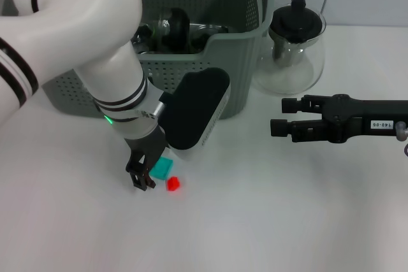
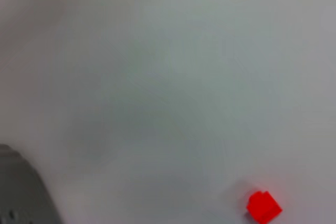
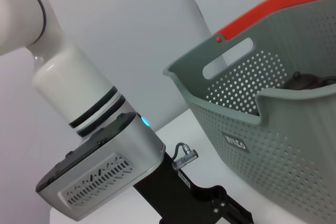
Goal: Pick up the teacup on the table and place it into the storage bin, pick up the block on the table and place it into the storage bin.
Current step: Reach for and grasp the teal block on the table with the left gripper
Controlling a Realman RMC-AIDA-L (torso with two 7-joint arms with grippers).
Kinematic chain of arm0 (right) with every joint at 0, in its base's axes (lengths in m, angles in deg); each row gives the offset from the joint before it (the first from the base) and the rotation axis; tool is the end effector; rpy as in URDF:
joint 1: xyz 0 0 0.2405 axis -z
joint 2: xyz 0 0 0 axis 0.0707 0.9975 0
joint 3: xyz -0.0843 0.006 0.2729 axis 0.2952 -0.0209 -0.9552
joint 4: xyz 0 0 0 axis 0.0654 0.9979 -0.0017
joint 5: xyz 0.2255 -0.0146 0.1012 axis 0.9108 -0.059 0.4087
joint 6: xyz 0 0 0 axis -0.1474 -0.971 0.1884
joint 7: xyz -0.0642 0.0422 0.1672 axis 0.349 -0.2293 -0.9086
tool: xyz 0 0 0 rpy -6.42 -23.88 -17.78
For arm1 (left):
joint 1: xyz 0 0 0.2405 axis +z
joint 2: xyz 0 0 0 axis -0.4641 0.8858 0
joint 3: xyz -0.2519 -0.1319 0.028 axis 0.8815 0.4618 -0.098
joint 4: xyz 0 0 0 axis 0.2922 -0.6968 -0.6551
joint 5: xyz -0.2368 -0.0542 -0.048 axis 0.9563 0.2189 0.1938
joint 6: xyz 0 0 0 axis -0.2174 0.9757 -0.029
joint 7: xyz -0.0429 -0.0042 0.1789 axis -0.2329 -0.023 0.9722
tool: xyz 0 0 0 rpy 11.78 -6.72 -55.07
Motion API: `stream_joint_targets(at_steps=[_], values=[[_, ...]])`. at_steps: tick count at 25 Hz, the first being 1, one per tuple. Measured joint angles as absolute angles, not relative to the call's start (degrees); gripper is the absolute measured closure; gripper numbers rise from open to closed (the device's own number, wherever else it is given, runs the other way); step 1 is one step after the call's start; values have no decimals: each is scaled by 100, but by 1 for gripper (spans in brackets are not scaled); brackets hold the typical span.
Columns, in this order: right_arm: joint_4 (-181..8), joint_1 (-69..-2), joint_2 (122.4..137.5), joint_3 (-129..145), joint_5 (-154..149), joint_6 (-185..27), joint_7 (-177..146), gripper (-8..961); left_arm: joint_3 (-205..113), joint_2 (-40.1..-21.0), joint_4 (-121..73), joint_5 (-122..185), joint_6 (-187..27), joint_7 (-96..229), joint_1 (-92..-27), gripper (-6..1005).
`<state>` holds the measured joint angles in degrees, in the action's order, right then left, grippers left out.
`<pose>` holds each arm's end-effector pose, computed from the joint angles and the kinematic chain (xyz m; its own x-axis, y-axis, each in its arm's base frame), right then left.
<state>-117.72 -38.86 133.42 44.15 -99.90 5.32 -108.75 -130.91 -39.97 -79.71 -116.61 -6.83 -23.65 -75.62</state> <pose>0.2593 0.3972 -0.0440 0.6783 -0.5467 -0.4909 -0.5826 -0.8073 0.0942 -0.1920 0.4241 -0.1363 0.6574 -0.4317 -0.6176 -0.4215 -0.8901 0.1735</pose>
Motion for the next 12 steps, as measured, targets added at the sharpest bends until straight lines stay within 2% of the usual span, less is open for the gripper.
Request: stream_joint_targets(at_steps=[7, 12], values=[[-11770, -3833, 13351, 4409, -9990, 518, -10829, 8, -13097, -4000, -7741, -11670, -829, -2371, -7678, 158], [-11771, -3815, 13360, 4400, -9990, 518, -10808, 8, -13095, -3999, -7565, -11673, -902, -2387, -7739, 236]])
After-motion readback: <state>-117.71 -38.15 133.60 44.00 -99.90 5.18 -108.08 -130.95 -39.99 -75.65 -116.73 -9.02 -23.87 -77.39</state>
